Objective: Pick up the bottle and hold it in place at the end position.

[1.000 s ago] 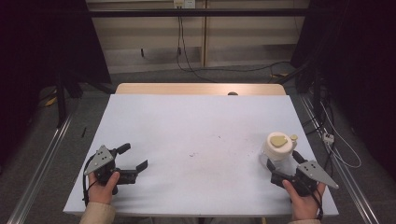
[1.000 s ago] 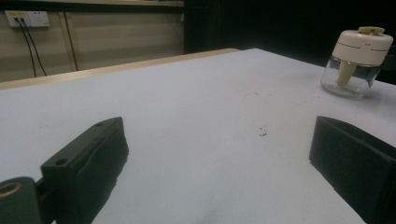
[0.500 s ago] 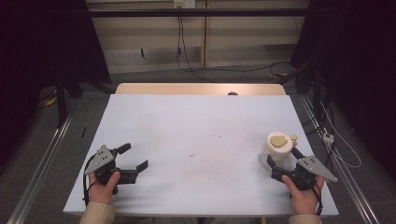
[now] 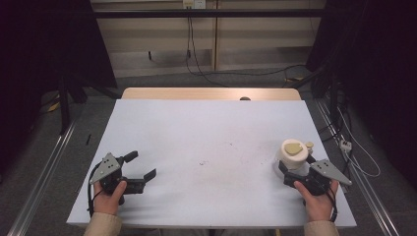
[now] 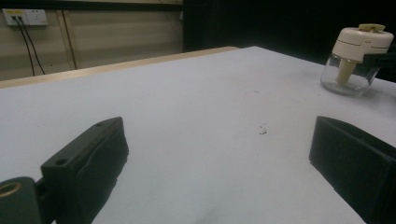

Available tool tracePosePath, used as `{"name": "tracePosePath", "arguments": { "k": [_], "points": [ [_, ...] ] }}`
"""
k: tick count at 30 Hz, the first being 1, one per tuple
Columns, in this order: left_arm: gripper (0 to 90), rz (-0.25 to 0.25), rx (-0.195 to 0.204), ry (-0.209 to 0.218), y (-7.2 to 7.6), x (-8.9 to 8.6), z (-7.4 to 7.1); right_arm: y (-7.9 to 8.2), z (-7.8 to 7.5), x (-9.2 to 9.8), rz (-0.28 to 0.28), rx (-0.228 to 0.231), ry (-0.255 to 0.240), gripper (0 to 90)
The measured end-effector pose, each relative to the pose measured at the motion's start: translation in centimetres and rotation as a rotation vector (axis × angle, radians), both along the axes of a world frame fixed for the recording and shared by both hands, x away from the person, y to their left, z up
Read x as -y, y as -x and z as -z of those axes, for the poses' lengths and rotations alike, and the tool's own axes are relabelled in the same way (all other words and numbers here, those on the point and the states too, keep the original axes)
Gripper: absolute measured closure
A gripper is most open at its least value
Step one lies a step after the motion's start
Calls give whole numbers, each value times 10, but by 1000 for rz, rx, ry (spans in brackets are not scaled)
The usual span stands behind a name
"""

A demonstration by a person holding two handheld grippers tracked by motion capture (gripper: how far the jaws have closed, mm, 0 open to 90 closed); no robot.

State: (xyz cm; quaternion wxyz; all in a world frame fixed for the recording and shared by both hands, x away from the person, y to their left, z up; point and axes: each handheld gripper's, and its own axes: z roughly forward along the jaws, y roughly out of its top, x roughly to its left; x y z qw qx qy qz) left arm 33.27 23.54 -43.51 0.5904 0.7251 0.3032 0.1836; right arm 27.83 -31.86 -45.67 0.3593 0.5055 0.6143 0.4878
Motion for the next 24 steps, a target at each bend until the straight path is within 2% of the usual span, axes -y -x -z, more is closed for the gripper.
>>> {"name": "tracePosePath", "arguments": {
  "k": [6,24],
  "points": [
    [39,1,-1,-7,0,0,0,-6,0,-1,-7,-18,1,35],
    [40,5,-3,-17,-1,1,1,-23,0,-5,-4,-32,-3,29]
  ]
}}
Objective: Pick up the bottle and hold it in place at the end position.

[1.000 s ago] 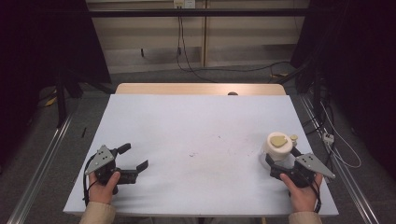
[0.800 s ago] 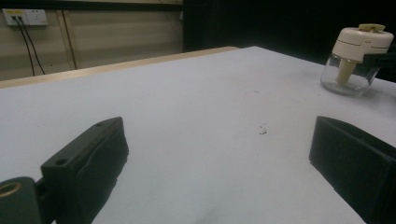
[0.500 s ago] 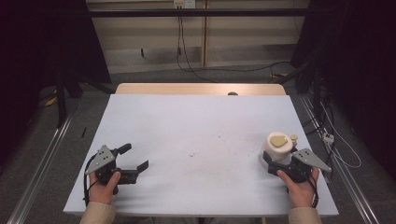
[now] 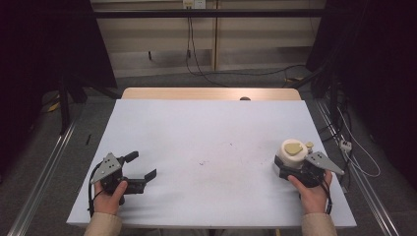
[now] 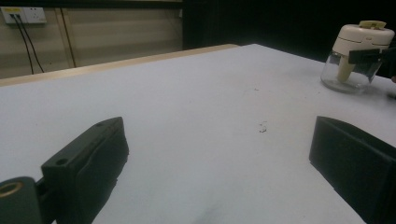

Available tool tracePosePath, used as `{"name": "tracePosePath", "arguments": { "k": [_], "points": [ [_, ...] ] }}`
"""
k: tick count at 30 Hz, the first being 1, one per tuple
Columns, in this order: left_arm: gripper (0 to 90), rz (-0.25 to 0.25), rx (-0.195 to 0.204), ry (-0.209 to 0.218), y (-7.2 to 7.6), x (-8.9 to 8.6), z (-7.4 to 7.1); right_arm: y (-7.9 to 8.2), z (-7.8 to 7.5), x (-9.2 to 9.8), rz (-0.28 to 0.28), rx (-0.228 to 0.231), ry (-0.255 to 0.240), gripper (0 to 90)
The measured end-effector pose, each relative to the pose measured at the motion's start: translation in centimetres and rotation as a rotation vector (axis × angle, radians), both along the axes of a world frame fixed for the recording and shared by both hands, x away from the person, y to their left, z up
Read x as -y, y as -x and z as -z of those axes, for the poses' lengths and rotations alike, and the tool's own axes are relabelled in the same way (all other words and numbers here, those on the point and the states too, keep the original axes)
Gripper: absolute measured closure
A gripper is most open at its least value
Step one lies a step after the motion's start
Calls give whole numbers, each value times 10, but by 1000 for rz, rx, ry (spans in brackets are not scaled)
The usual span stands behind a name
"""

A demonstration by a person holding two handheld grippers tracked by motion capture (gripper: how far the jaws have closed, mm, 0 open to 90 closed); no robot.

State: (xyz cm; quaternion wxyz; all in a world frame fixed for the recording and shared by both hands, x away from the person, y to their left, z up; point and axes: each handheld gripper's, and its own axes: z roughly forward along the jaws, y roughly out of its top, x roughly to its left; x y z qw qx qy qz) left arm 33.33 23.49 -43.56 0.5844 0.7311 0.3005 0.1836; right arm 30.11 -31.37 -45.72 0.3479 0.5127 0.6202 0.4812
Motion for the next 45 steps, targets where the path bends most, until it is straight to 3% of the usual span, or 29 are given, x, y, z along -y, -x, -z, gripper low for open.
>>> {"name": "tracePosePath", "arguments": {
  "k": [15,30,45],
  "points": [
    [40,0,-1,0,0,0,0,-10,0,0,-17,-18,-15,48],
    [40,-5,-1,8,-1,0,0,-9,-3,0,-4,-11,-75,59],
    [40,-5,2,10,-1,-1,0,-11,-12,-9,-50,14,-47,62]
  ]
}}
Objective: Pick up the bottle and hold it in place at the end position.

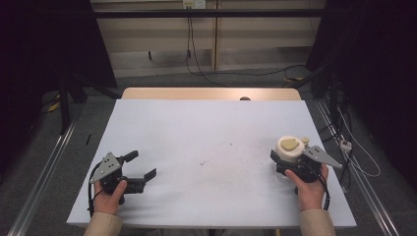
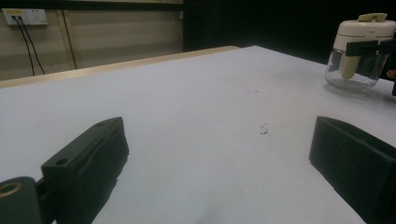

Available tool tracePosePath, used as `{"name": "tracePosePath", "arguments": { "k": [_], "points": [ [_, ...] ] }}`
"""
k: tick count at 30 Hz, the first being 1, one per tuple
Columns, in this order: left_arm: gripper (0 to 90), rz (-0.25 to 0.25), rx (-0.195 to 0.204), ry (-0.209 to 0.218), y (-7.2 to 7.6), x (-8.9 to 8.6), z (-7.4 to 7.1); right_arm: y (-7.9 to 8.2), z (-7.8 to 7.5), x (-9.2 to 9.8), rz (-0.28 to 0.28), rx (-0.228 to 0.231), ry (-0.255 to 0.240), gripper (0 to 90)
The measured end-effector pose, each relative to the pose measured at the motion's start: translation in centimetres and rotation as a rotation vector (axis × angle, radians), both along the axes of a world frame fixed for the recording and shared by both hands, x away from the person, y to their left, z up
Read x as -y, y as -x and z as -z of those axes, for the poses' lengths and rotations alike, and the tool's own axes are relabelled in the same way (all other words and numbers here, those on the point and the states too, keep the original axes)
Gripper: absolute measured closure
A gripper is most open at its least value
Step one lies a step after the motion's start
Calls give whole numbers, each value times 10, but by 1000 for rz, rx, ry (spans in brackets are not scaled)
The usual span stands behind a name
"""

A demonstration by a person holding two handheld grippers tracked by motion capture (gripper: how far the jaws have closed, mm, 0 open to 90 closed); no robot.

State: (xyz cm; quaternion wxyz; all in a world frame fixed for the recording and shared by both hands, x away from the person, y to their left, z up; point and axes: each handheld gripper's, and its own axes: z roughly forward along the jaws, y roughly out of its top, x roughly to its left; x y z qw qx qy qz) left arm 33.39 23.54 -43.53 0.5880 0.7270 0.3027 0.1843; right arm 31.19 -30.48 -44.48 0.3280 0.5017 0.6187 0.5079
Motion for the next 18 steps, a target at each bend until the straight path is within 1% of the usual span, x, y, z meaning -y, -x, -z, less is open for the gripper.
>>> {"name": "tracePosePath", "arguments": {
  "k": [4,8,18],
  "points": [
    [40,-3,1,2,0,0,0,-1,0,-2,-11,5,-5,62],
    [40,-1,2,2,0,0,0,-5,-1,-5,-9,10,-21,62],
    [40,-1,3,2,0,-1,0,-12,-5,-16,-36,13,3,62]
  ]
}}
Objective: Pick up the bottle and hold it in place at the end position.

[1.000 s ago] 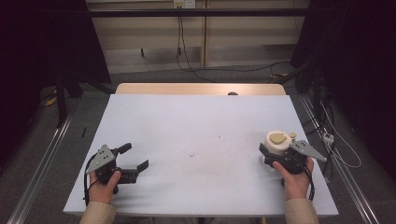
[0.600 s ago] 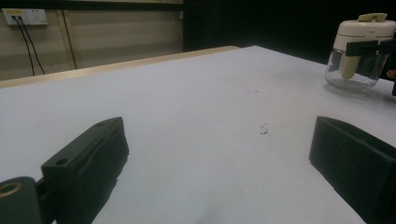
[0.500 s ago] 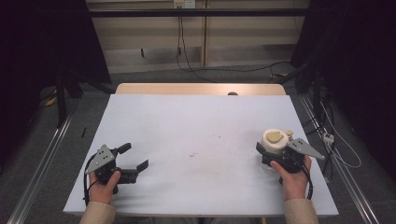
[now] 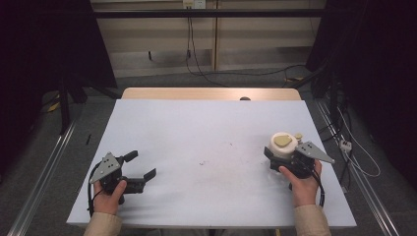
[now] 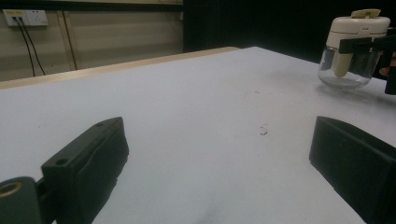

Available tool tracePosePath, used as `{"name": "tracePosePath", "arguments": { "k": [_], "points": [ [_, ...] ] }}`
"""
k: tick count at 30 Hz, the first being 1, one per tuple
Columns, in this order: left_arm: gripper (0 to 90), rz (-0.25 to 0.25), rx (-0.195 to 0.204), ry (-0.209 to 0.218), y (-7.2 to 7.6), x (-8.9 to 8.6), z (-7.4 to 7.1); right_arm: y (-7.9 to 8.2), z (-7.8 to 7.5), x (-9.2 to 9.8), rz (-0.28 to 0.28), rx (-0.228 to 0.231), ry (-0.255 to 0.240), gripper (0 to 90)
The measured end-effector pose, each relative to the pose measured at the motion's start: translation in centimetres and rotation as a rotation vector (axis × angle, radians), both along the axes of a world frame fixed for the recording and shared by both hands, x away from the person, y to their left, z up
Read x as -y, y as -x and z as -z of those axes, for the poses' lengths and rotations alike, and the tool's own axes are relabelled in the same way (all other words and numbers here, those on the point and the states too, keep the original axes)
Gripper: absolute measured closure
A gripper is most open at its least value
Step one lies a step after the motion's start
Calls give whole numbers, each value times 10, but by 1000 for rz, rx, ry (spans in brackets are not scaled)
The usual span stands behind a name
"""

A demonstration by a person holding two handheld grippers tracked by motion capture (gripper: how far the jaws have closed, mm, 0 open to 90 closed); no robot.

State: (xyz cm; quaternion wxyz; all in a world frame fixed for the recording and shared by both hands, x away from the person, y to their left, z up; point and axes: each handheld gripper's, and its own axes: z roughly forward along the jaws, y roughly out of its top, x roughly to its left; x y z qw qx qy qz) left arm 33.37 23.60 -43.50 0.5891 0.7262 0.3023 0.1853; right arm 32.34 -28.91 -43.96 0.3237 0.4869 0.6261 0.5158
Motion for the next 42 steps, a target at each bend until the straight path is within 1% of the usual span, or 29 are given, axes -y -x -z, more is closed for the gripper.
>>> {"name": "tracePosePath", "arguments": {
  "k": [2,5,8,13,16,19,21,25,33,35,36,38,41,42],
  "points": [
    [40,0,1,1,0,0,0,-1,-1,-2,-1,0,-5,62],
    [40,1,2,1,0,0,0,-2,-2,-5,-11,4,5,62],
    [40,2,4,2,0,0,0,-4,-2,-8,-15,2,-5,62],
    [40,1,3,5,1,-1,0,-8,-2,-14,-25,-1,2,62],
    [40,2,2,5,1,-1,0,-9,-3,-17,-32,5,-3,62],
    [40,2,3,6,1,-1,0,-10,-4,-19,-40,7,5,62],
    [40,3,3,4,1,-1,0,-11,-4,-21,-41,7,2,62],
    [40,6,3,3,0,0,0,-12,-5,-23,-52,7,-1,62],
    [40,6,-1,6,1,1,0,-13,-6,-26,-55,11,-2,62],
    [40,7,-1,4,1,1,0,-13,-6,-27,-56,10,-1,62],
    [40,6,1,0,0,0,0,-14,-6,-27,-62,8,8,62],
    [40,8,4,-3,0,0,0,-15,-6,-29,-61,8,3,62],
    [40,6,0,5,1,1,0,-16,-6,-30,-66,11,2,62],
    [40,7,1,1,1,0,0,-17,-7,-33,-69,13,-4,62]
  ]
}}
